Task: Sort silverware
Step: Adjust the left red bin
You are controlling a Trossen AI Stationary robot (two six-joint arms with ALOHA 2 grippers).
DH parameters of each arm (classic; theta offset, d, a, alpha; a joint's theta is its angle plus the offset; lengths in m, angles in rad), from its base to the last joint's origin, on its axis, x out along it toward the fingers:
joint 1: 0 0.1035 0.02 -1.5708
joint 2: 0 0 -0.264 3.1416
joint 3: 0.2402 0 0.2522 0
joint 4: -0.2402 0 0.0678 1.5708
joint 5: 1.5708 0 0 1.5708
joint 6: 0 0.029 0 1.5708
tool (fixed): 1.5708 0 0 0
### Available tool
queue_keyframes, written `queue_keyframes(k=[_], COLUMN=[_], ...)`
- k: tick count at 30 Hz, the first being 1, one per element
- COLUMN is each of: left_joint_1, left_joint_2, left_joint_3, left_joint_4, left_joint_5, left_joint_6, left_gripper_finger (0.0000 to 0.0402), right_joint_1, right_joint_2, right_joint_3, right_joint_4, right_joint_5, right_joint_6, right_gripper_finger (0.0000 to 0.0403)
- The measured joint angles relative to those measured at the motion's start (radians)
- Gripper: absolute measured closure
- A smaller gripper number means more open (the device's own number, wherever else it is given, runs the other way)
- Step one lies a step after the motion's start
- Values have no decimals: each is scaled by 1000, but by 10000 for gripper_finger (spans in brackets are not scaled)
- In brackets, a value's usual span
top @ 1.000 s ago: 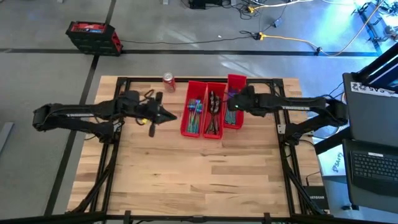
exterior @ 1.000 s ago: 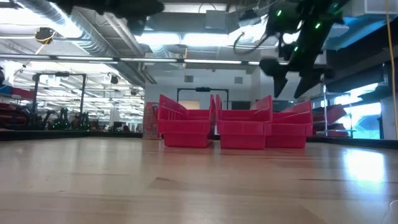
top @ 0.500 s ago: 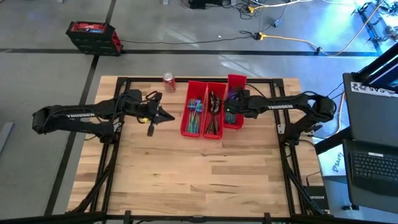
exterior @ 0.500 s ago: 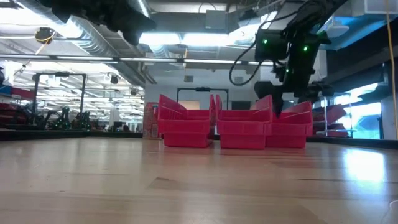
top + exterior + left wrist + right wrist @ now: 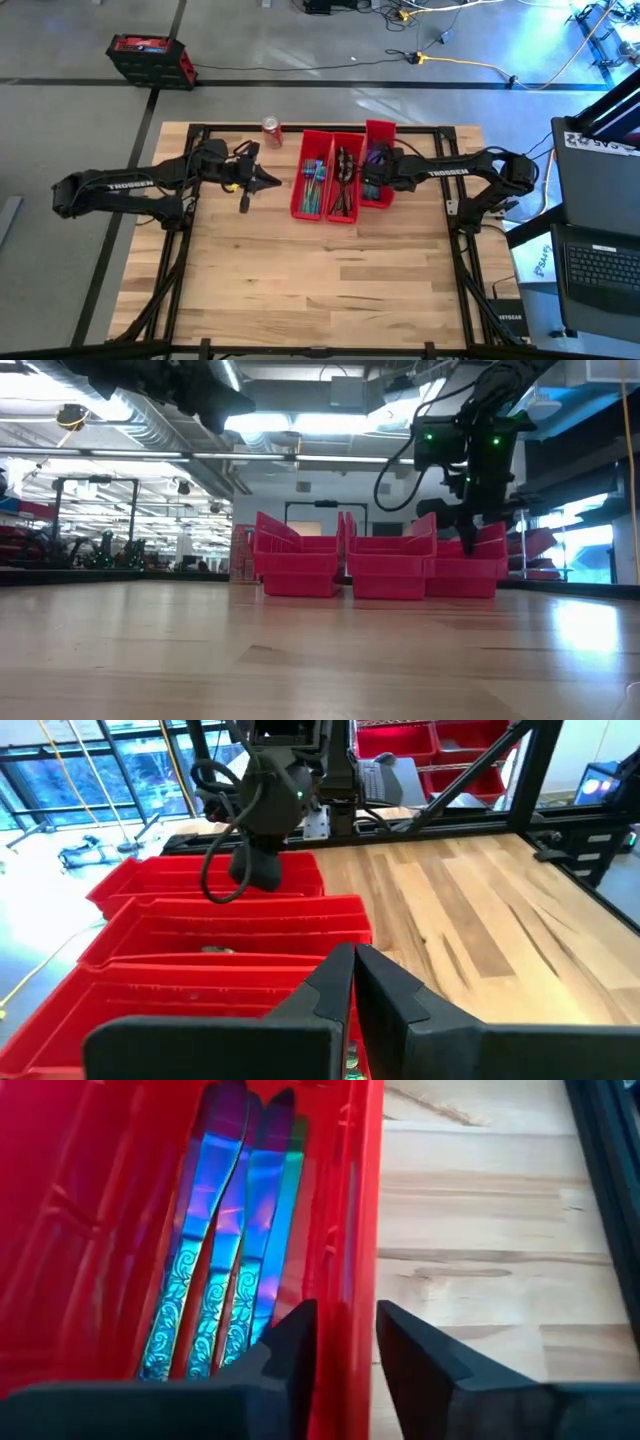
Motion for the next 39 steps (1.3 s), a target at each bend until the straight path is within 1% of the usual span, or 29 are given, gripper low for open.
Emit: queue_keyframes(k=[11,20,25,29,39], left_joint_1=[41,75,83,83,83], left_joint_2=[0,1,1,1,1], left_joint_3=[0,0,0,0,0], left_joint_4=[-1,-1,-1,-1,-2], left_joint_5=[-6,-7,-7,-7,-7], left_joint_6=[18,18,14,4,12], left_gripper_finger=[402,402,402,402,402], right_joint_1=[18,88,132,166,177], right_joint_2=[-15,-61,-61,-61,-62], right_joint_3=[0,-2,-2,-2,-1], right_joint_4=[-12,-28,-70,-93,-82], right_joint_5=[-36,-69,-77,-62,-60], right_joint_6=[11,30,99,157,254], right_gripper_finger=[397,401,402,402,402])
